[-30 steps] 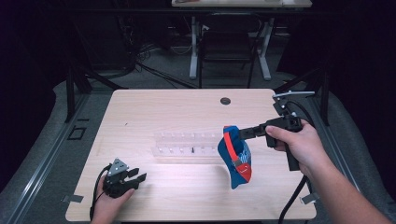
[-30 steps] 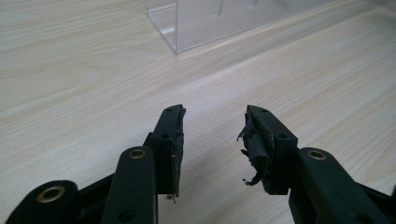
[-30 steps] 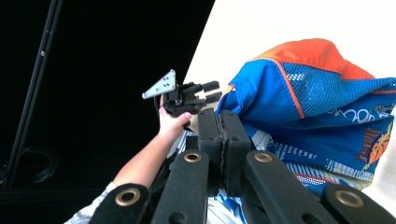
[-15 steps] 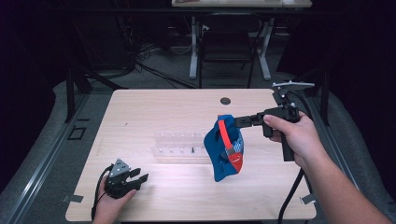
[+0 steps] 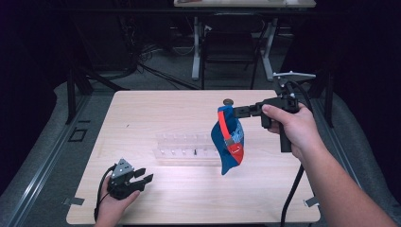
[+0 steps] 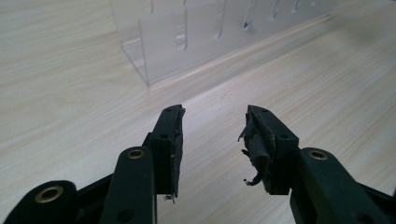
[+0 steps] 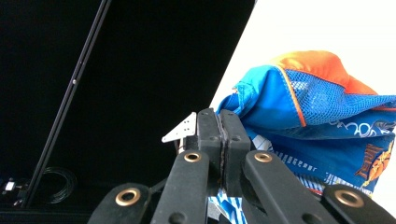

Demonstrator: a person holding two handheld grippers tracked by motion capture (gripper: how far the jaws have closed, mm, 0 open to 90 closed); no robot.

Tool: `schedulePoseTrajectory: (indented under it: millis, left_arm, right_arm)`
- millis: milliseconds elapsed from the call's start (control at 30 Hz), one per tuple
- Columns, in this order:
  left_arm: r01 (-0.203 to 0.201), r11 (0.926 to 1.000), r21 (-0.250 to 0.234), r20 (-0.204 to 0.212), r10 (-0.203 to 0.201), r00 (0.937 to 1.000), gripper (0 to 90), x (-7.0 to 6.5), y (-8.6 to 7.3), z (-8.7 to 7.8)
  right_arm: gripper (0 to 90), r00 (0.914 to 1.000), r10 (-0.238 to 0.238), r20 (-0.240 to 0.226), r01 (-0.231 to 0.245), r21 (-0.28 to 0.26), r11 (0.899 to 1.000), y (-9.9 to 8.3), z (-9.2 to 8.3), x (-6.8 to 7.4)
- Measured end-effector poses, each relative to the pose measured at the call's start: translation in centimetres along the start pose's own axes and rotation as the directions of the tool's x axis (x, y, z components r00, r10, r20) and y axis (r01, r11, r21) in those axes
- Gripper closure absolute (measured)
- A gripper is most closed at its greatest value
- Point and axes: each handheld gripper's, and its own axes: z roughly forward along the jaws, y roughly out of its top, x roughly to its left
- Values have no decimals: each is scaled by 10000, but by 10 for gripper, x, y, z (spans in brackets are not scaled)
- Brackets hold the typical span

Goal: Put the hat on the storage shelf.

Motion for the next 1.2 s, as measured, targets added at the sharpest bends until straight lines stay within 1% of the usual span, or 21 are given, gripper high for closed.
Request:
schedulePoseTrajectory:
  millis: [100, 200, 233, 367, 400, 433, 467, 500, 600, 633, 667, 700, 733, 767, 833, 867, 1033, 1067, 1100, 1167, 1200]
  left_arm:
    - [-231, 9996, -133, 69, 232, 9997, 572, -5, 7, -2]
    - [-464, 9986, -258, 211, 469, 9987, 578, -13, 15, -4]
    - [-581, 9979, -297, 259, 589, 9979, 579, -16, 19, -5]
    - [-967, 9944, -425, 498, 988, 9939, 587, -28, 32, -3]
    - [-1062, 9930, -522, 572, 1092, 9924, 589, -34, 37, 0]
    - [-1062, 9930, -522, 572, 1092, 9924, 589, -34, 37, 0]
    - [-1182, 9914, -566, 612, 1217, 9907, 589, -39, 42, 3]
    - [-1182, 9914, -566, 612, 1217, 9907, 589, -39, 42, 3]
    - [-1311, 9890, -681, 686, 1357, 9884, 588, -46, 50, 7]
    - [-1413, 9875, -691, 705, 1461, 9867, 587, -48, 52, 7]
    - [-1464, 9859, -808, 741, 1524, 9855, 586, -53, 57, 9]
    - [-1464, 9859, -808, 741, 1524, 9855, 585, -53, 57, 9]
    - [-1561, 9838, -881, 793, 1631, 9834, 585, -57, 62, 10]
    - [-1561, 9838, -881, 793, 1631, 9834, 585, -57, 62, 10]
    - [-1606, 9822, -974, 829, 1688, 9822, 585, -61, 67, 11]
    - [-1670, 9809, -1001, 901, 1761, 9803, 586, -65, 72, 13]
    - [-1734, 9796, -1013, 941, 1829, 9786, 588, -71, 81, 16]
    - [-1724, 9793, -1064, 918, 1823, 9789, 587, -74, 85, 18]
    - [-1724, 9793, -1064, 918, 1823, 9789, 587, -74, 85, 18]
    - [-1746, 9772, -1207, 973, 1867, 9776, 587, -77, 89, 20]
    - [-1888, 9738, -1267, 1022, 2021, 9740, 593, -81, 93, 22]
  right_arm:
    - [894, 10000, -7, -96, 7, -30, 10000, 4, 3, 1]
    - [894, 9998, -5, -193, 3, -74, 10000, 8, 8, 2]
    - [894, 9998, 42, -209, -45, -138, 9999, 9, 10, 3]
    - [894, 9997, -54, -258, 53, -61, 10000, 16, 20, 7]
    - [894, 9997, -49, -252, 46, -89, 9999, 17, 23, 8]
    - [894, 9997, -49, -252, 46, -89, 9999, 17, 23, 8]
    - [894, 9996, -50, -276, 47, -112, 9999, 19, 26, 9]
    - [894, 9996, -50, -276, 47, -112, 9999, 19, 26, 9]
    - [894, 9994, -109, -330, 105, -123, 9999, 22, 31, 11]
    - [894, 9994, -103, -322, 98, -147, 9998, 23, 33, 12]
    - [894, 9992, -110, -384, 105, -140, 9998, 25, 35, 12]
    - [894, 9992, -110, -384, 105, -140, 9998, 25, 35, 12]
    - [894, 9993, -128, -339, 123, -149, 9998, 27, 37, 12]
    - [894, 9993, -128, -339, 123, -149, 9998, 27, 37, 12]
    - [895, 9992, -36, -392, 26, -245, 9997, 29, 40, 12]
    - [894, 9992, -34, -403, 24, -242, 9997, 30, 40, 12]
    - [894, 9990, -18, -440, 4, -328, 9995, 33, 44, 12]
    - [894, 9990, -19, -439, 2, -384, 9993, 34, 46, 12]
    - [894, 9990, -19, -439, 2, -384, 9993, 34, 46, 12]
    - [894, 9990, 3, -436, -19, -375, 9993, 35, 48, 12]
    - [894, 9991, 12, -422, -27, -354, 9994, 36, 51, 12]
